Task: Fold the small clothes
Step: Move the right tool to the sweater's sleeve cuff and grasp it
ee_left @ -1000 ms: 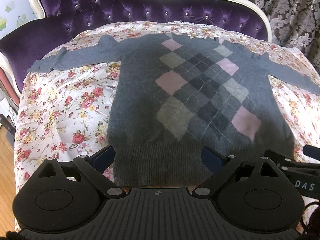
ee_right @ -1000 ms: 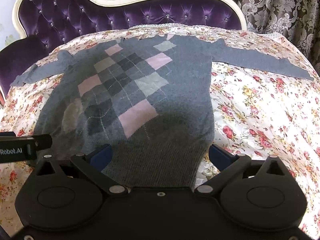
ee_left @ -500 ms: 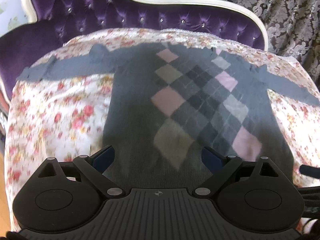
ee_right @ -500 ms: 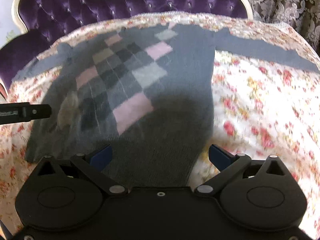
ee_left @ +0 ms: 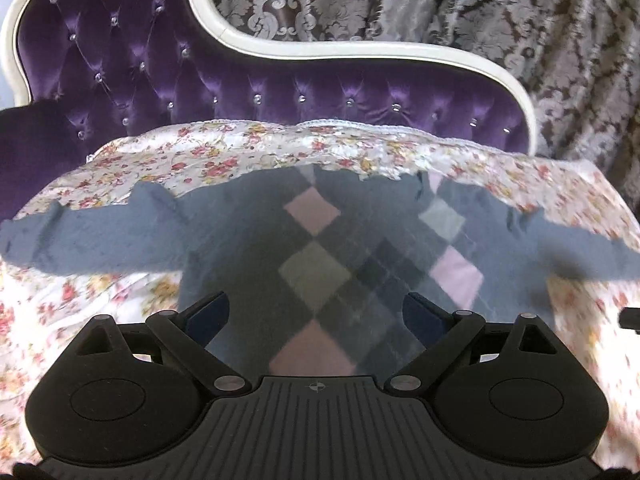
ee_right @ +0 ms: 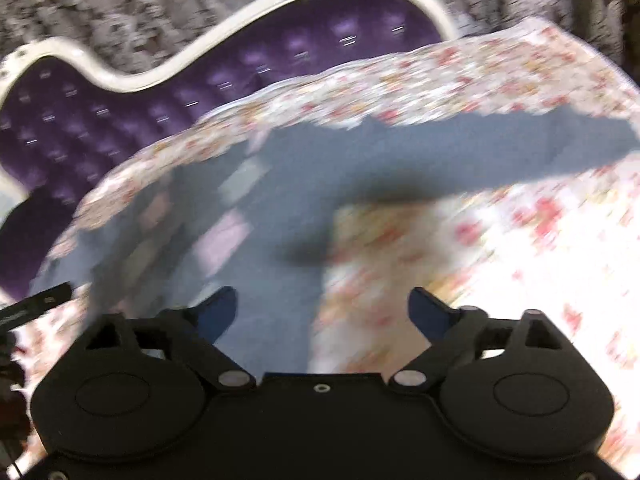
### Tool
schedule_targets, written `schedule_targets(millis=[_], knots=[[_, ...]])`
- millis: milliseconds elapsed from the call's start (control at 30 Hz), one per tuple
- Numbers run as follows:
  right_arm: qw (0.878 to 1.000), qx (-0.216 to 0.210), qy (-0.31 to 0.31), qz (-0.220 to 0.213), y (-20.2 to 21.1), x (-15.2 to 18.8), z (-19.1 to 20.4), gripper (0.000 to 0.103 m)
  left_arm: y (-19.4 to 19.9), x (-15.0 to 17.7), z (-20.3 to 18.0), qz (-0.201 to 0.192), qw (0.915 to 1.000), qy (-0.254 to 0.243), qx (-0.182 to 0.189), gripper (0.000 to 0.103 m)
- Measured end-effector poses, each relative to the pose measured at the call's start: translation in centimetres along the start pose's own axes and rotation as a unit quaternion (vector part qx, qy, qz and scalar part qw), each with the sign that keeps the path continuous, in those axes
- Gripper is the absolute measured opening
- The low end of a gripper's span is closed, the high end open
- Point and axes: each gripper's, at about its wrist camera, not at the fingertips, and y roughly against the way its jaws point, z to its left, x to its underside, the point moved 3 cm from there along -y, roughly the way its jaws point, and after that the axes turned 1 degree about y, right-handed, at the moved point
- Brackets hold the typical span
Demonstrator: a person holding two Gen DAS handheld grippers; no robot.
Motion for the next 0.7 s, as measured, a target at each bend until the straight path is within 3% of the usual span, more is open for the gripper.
schedule_targets(millis=[167,333,400,533,700], knots=[[0.998,0.042,-0.046,-0.021,-2.0,-3.5,-5.9,0.084,-3.9,-1.1,-0.4,0.000,0.9998,0.012,-0.013,0.094],[0.991,0.097,-0.060,-0.074,-2.8,-6.6,-11.6,0.083,-7.2,-1.3,-1.3,-0.002,1.0000,0.007,0.003,0.094],[0.987,0.117,-0.067,-0.085,-3.0,-7.6,-13.8,0.083,-8.6,-1.0,-1.6,0.009,0.9999,0.001,0.005,0.094],[0.980,0.124,-0.126,-0.094,-3.0,-8.8,-18.4,0.070,-11.5,0.3,-2.2,0.053,0.9984,-0.016,0.002,0.095],[0.968,0.146,-0.174,-0.107,-2.9,-9.4,-22.6,0.065,-11.2,1.4,-2.7,0.014,0.9987,-0.047,-0.010,0.098]])
